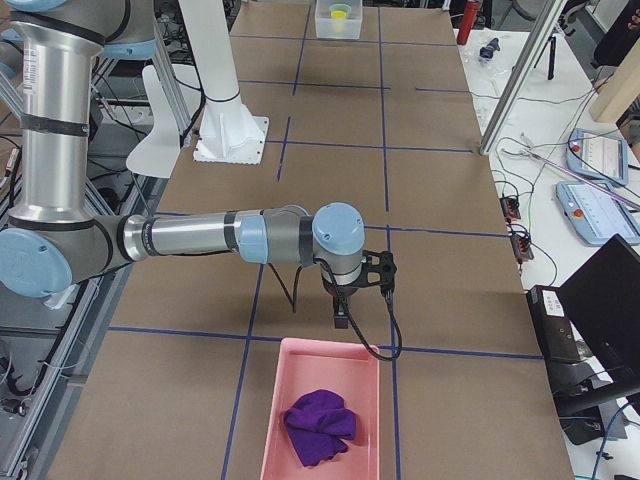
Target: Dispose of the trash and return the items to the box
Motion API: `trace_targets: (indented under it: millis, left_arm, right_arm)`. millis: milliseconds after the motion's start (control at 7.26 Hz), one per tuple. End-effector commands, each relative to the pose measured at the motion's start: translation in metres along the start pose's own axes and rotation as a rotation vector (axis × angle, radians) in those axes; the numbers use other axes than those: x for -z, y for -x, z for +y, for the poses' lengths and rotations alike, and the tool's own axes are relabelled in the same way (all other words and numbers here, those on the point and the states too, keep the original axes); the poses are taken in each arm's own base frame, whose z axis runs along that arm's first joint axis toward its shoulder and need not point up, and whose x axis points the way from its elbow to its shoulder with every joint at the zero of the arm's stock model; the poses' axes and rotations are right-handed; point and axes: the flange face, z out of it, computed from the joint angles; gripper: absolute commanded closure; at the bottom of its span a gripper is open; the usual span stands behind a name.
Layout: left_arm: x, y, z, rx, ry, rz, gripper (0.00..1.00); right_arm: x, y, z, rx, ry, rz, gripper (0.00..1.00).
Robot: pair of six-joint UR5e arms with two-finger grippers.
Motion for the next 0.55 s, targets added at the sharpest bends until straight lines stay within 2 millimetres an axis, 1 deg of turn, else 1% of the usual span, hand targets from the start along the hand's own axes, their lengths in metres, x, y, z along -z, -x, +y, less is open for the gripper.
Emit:
trace_targets:
  millis: [0,413]
  left_arm:
    - [0.0002,-0.0001,-0.0002,-0.001,-0.001,0.002,0.00]
    - [-0.0036,0.0033,-0.0001,-0.002,0.002,0.004,0.00]
  right_arm:
    - [-0.0002,-0.0005,-0.0006,0.004,0.000,0.003,0.00]
    - [0.0012,0.0010,-0.0021,0.007,-0.003,0.003,0.00]
